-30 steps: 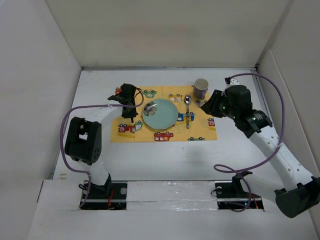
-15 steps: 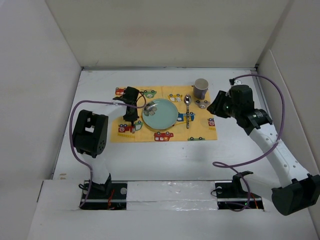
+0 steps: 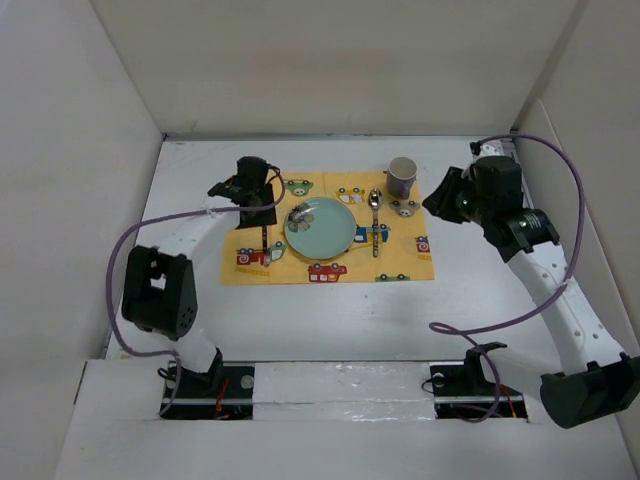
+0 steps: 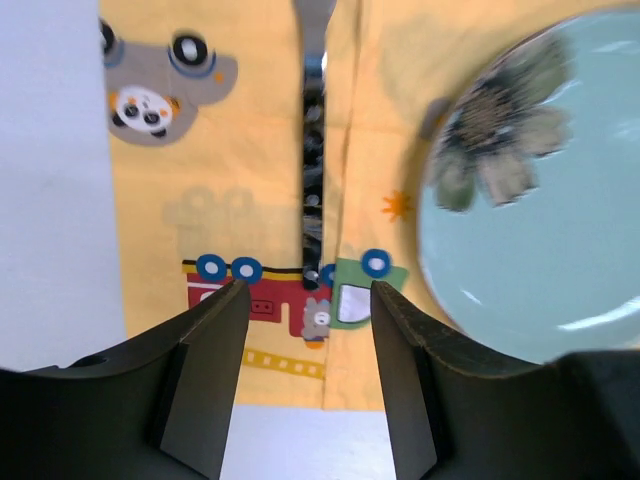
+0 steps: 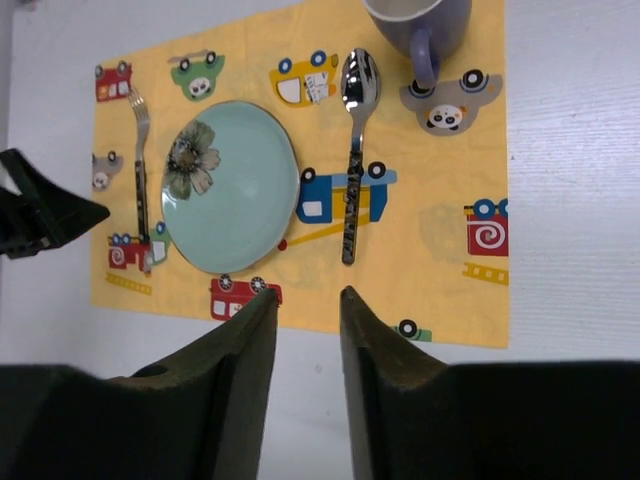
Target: Set the dinner table for one person
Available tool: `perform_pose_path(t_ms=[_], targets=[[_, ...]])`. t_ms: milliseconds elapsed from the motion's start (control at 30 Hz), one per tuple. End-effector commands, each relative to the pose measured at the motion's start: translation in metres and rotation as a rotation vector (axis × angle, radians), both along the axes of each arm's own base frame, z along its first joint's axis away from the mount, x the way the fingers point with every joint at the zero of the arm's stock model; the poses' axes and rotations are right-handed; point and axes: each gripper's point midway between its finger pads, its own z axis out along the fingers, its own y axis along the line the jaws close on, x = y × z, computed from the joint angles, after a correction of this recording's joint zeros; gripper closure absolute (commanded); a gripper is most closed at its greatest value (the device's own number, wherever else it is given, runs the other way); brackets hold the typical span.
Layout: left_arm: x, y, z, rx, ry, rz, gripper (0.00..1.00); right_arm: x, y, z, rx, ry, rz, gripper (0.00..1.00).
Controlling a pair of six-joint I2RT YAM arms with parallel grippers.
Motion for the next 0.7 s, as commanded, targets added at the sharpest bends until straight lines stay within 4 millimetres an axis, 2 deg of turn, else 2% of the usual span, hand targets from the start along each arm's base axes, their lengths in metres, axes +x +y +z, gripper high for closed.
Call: perform_pose_path(t_ms=[0, 67, 100, 133, 167, 200, 233, 267, 300, 333, 367, 400, 433, 467, 500, 533, 567, 667], targets=[[-0.001, -0.005, 0.096, -0.103, -0.203, 0.005, 0.53, -0.001, -0.006, 0.046, 0.011, -0.093, -0.005, 0.75], [-0.007, -0.013, 0.128, -0.176, -0.273, -0.020, 0.52, -0.008, -0.005, 0.071, 0.049, -0.156, 0.000, 0.95], [-0.014, -0.014, 0.159, -0.224, -0.350, -0.021, 0.51, -0.010, -0.006, 0.091, 0.069, -0.199, -0.001, 0.99], [-0.019, -0.019, 0.177, -0.270, -0.389, -0.040, 0.50, -0.016, -0.003, 0.105, 0.091, -0.226, 0.019, 1.00], [-0.021, -0.021, 0.204, -0.315, -0.455, -0.043, 0.48, -0.022, -0.002, 0.119, 0.111, -0.256, 0.024, 1.00], [-0.030, -0.020, 0.234, -0.366, -0.529, -0.035, 0.47, -0.027, -0.002, 0.134, 0.128, -0.287, 0.029, 1.00], [-0.041, -0.020, 0.275, -0.423, -0.632, -0.047, 0.44, -0.037, -0.003, 0.159, 0.153, -0.349, 0.030, 1.00], [-0.040, -0.020, 0.287, -0.445, -0.659, -0.038, 0.44, -0.042, -0.005, 0.172, 0.162, -0.381, 0.024, 0.98], [-0.053, -0.016, 0.311, -0.477, -0.724, -0.033, 0.40, -0.047, -0.008, 0.184, 0.172, -0.410, 0.011, 0.92], [-0.059, -0.014, 0.329, -0.509, -0.777, -0.029, 0.38, -0.054, -0.011, 0.200, 0.179, -0.454, -0.005, 0.86], [-0.065, -0.010, 0.343, -0.521, -0.816, -0.021, 0.36, -0.057, -0.016, 0.207, 0.180, -0.473, -0.026, 0.76], [-0.076, -0.005, 0.356, -0.532, -0.860, -0.021, 0.35, -0.064, -0.018, 0.215, 0.182, -0.503, -0.035, 0.71], [-0.081, -0.002, 0.361, -0.533, -0.880, -0.016, 0.35, -0.066, -0.026, 0.219, 0.180, -0.524, -0.073, 0.66], [-0.084, -0.001, 0.361, -0.532, -0.882, -0.017, 0.35, -0.065, -0.024, 0.216, 0.183, -0.531, -0.072, 0.55], [-0.087, 0.001, 0.360, -0.529, -0.885, -0.017, 0.34, -0.068, -0.025, 0.214, 0.183, -0.539, -0.073, 0.51], [-0.086, 0.001, 0.352, -0.522, -0.862, -0.012, 0.32, -0.066, -0.023, 0.207, 0.178, -0.526, -0.065, 0.47], [-0.083, -0.002, 0.340, -0.513, -0.822, -0.016, 0.33, -0.060, -0.018, 0.188, 0.170, -0.464, -0.046, 0.45], [-0.078, -0.008, 0.330, -0.518, -0.782, -0.031, 0.32, -0.056, -0.012, 0.176, 0.166, -0.413, -0.026, 0.41]])
